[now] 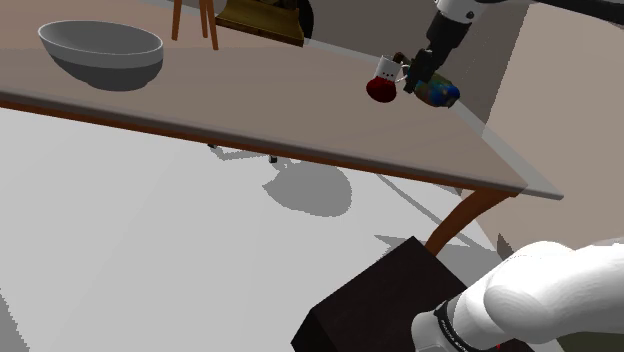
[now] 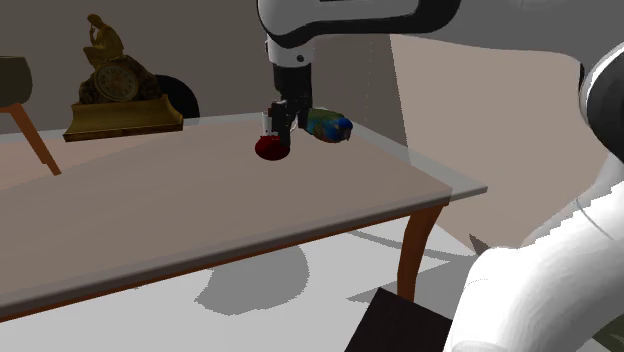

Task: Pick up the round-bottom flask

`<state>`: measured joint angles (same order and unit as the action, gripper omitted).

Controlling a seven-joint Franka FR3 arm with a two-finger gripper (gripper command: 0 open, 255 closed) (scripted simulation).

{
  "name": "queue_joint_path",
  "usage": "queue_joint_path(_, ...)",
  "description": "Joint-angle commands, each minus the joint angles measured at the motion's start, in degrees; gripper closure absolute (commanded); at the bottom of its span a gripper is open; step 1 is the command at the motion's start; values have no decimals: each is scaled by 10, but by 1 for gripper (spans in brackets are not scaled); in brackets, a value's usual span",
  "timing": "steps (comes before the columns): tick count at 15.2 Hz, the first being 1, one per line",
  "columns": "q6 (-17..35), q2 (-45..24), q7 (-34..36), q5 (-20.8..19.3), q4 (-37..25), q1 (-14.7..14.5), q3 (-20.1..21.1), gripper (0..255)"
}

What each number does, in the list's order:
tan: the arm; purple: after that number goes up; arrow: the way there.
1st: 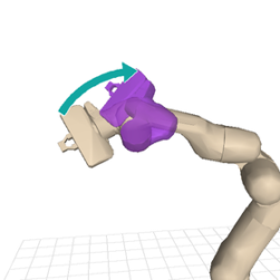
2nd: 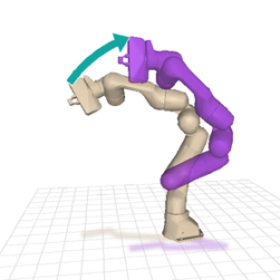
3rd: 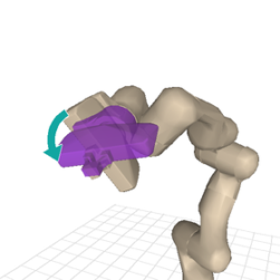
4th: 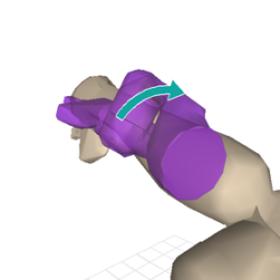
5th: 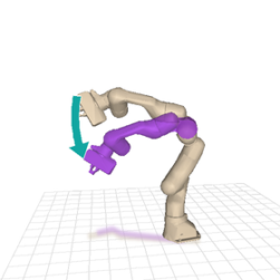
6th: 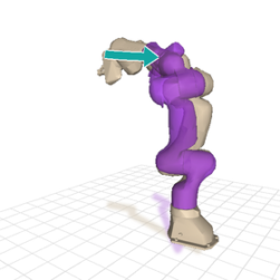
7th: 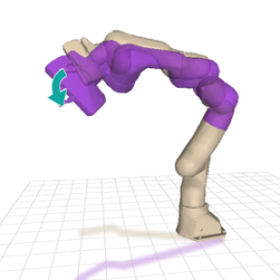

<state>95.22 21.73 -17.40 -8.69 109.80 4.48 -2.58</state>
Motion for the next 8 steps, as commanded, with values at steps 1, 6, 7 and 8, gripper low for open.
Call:
queue_joint_path(1,7,-39,-10,-3,-41,4,-8,0)
queue_joint_path(6,11,-133,-39,-4,-155,14,-27,0)
queue_joint_path(7,10,-153,-45,-3,-181,16,-30,0)
queue_joint_path(8,7,-174,-51,-2,-209,19,-34,0)
